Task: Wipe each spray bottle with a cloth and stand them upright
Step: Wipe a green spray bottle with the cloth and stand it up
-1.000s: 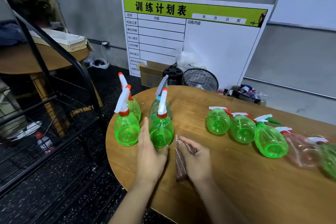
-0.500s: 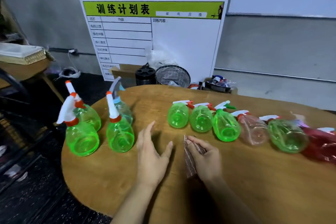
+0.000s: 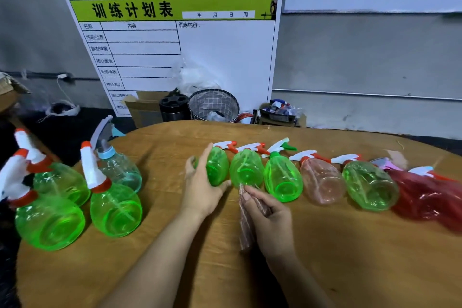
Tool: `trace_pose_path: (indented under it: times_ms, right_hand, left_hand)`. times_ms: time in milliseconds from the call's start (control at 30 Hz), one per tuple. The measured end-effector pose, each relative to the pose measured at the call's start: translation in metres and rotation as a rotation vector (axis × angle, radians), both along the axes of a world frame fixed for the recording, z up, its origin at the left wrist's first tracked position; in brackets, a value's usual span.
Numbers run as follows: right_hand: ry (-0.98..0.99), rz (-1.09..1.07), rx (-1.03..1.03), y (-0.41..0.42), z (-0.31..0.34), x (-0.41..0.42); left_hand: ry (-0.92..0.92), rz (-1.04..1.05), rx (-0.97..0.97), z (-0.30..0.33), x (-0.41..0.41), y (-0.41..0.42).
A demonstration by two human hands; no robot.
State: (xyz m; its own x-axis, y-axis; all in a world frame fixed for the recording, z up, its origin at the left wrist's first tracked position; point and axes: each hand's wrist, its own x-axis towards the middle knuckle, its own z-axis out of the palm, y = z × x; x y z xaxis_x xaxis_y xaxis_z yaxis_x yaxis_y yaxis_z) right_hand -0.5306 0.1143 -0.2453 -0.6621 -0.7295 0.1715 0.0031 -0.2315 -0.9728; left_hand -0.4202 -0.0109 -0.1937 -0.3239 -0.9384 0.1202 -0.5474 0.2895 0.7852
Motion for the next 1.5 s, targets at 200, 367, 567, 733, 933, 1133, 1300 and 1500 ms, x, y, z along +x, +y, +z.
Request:
trace_pose_path:
  times_ms: [200,367,567,733,933,1133,1300,1500]
  right_hand:
    - [-0.004,-0.005,0.024,-0.002,0.003,-0.001]
    - [-0.004,-0.016,0.037,0.003,0.013,0.003]
    - [-0.11,0.025,-0.031,0.034,0.061,0.042]
    - [-0.091,0.099,-0.102,0.085,0.096,0.069]
    - [0.004,0.154,-0.121,0.158,0.117,0.096]
    - [0.043,0.218,-0.155,0.228,0.131,0.131]
    - [0.152,0.234,-0.155,0.265,0.153,0.151]
    - [0.503,0.306,-0.207,0.285,0.185,0.17]
  left_hand:
    - [0.082,0.027,-0.037,0.0,0.008,0.003]
    - [0.342,0.061,-0.072,0.014,0.046,0.04]
    - [0.677,-0.001,0.144,0.053,0.09,0.118]
    - [0.749,-0.112,0.327,0.066,0.122,0.173]
    - [0.72,-0.256,0.359,0.079,0.161,0.237]
    - [0.804,-0.259,0.371,0.082,0.19,0.304]
    - [0.854,-0.257,0.328,0.078,0.218,0.348]
    - [0.863,-0.311,0.285,0.073,0.239,0.392]
